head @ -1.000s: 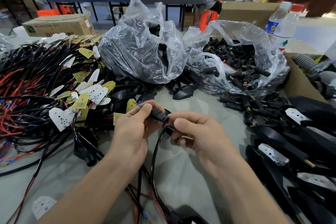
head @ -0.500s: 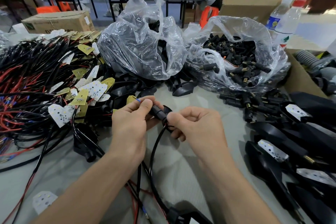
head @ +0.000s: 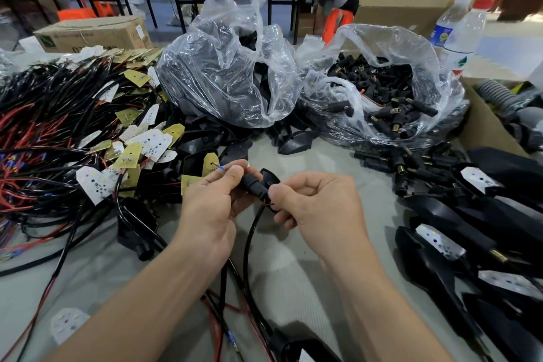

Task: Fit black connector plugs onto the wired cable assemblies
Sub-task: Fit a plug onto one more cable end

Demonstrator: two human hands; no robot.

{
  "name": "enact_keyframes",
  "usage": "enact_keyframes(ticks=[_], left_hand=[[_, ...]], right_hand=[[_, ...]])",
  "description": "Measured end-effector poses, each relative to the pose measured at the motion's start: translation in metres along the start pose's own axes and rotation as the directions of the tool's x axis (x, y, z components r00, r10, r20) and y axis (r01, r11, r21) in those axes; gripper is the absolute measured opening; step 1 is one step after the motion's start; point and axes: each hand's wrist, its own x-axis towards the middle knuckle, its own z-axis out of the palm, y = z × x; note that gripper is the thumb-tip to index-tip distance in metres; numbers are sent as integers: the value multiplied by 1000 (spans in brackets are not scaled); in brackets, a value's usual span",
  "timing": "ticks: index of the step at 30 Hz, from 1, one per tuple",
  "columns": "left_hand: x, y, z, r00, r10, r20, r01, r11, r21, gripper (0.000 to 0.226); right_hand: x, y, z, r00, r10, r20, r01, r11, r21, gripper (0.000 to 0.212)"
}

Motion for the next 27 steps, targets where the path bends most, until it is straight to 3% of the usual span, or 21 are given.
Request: enact_keyframes(ticks=[3, 6, 9, 14, 16, 19, 23, 27], left_hand=[[-1, 2, 2, 1000, 4, -20, -5, 1000, -21, 18], [-2, 1, 1, 995, 96, -41, -93, 993, 69, 20], [-2, -2, 0, 986, 157, -55, -151, 983, 108, 19], [-5, -9, 1, 989, 144, -33, -141, 987, 71, 14], [-5, -8, 1, 994, 109, 3, -109, 993, 53, 13], [-5, -3, 1, 998, 34, 56, -34, 999, 0, 13], [-5, 4, 2, 995, -30, 97, 38, 996, -80, 11], [-4, 5, 1, 991, -75, 110, 86, 992, -97, 22]], right_hand=[[1, 1, -5, 1000, 12, 8, -11, 991, -137, 14], [-1, 3, 0, 995, 85, 50, -84, 996, -20, 15], [-1, 6, 6, 997, 75, -5, -75, 994, -82, 22], [0, 12, 11, 994, 19, -106, -41, 978, -205, 20], [0, 13, 11, 996, 31, -89, -41, 991, -124, 20], [-2, 9, 13, 997, 73, 0, -72, 988, 137, 24], [1, 7, 12, 994, 94, 61, -105, 972, 212, 29], [3, 5, 1, 925, 157, 345, -283, 892, 352, 23]])
